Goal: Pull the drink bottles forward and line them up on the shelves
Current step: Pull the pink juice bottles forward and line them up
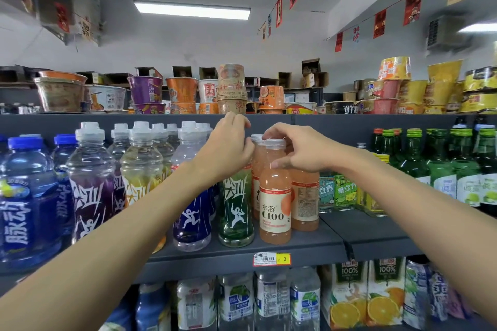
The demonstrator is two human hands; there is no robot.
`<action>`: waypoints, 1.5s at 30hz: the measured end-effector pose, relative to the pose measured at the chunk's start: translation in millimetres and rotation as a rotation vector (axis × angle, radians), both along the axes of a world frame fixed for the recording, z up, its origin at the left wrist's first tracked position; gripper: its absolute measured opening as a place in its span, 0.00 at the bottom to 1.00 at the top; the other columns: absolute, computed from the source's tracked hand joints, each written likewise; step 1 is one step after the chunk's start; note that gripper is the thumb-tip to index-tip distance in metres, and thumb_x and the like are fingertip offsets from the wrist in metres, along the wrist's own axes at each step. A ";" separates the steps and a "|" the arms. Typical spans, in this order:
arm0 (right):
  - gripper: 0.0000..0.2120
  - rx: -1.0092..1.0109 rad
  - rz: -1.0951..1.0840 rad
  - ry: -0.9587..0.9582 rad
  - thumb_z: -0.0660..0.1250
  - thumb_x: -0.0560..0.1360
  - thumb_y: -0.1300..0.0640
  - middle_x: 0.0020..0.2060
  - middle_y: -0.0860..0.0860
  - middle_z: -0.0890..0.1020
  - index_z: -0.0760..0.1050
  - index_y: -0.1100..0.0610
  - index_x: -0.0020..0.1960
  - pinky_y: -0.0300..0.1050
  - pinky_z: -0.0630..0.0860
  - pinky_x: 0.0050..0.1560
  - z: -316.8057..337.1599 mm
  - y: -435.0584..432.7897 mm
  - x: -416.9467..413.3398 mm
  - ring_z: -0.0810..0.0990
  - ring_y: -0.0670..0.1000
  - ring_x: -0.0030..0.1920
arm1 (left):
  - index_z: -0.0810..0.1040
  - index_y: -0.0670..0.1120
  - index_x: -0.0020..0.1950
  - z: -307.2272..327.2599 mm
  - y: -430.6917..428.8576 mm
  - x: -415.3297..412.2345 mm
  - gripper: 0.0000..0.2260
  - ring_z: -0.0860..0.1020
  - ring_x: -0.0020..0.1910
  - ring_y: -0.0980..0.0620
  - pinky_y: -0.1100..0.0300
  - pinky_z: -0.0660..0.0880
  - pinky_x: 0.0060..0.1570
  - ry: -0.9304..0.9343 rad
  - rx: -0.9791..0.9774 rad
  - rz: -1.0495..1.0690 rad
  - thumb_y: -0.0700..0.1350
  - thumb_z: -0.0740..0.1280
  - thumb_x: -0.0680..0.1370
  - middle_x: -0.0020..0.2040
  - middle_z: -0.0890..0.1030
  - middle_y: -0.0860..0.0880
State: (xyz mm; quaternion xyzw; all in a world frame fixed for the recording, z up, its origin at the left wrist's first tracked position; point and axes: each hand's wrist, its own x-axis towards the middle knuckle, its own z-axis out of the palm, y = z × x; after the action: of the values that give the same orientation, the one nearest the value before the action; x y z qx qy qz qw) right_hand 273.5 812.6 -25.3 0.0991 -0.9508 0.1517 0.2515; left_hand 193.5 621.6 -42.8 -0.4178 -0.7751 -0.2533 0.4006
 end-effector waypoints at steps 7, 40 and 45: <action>0.31 0.069 -0.026 0.088 0.78 0.69 0.43 0.54 0.41 0.75 0.70 0.42 0.67 0.32 0.69 0.43 -6.7 -3.2 0.6 0.76 0.43 0.50 | 0.71 0.42 0.66 -0.4 0.3 -0.2 0.15 0.72 0.60 0.49 0.58 0.70 0.60 0.009 0.007 0.009 0.46 0.62 0.81 0.62 0.73 0.45; 0.30 0.062 0.011 0.074 0.73 0.76 0.52 0.68 0.51 0.76 0.64 0.47 0.75 0.48 0.78 0.57 -16.0 -6.9 1.1 0.77 0.52 0.62 | 0.70 0.42 0.62 7.1 5.9 4.4 0.13 0.70 0.57 0.49 0.59 0.66 0.54 -0.097 -0.063 0.060 0.42 0.63 0.79 0.59 0.70 0.45; 0.30 0.067 0.020 0.087 0.72 0.77 0.53 0.68 0.52 0.75 0.64 0.48 0.75 0.45 0.75 0.55 -16.5 -6.1 0.6 0.76 0.53 0.63 | 0.70 0.41 0.62 6.9 7.0 5.4 0.13 0.70 0.57 0.48 0.57 0.69 0.57 -0.105 -0.045 0.061 0.41 0.63 0.79 0.59 0.70 0.45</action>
State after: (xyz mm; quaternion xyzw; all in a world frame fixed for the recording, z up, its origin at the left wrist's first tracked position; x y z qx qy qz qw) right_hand 274.0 806.5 -41.9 0.1234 -0.9424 0.1180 0.2875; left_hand 198.8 628.6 -35.8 -0.3892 -0.8128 -0.2452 0.3575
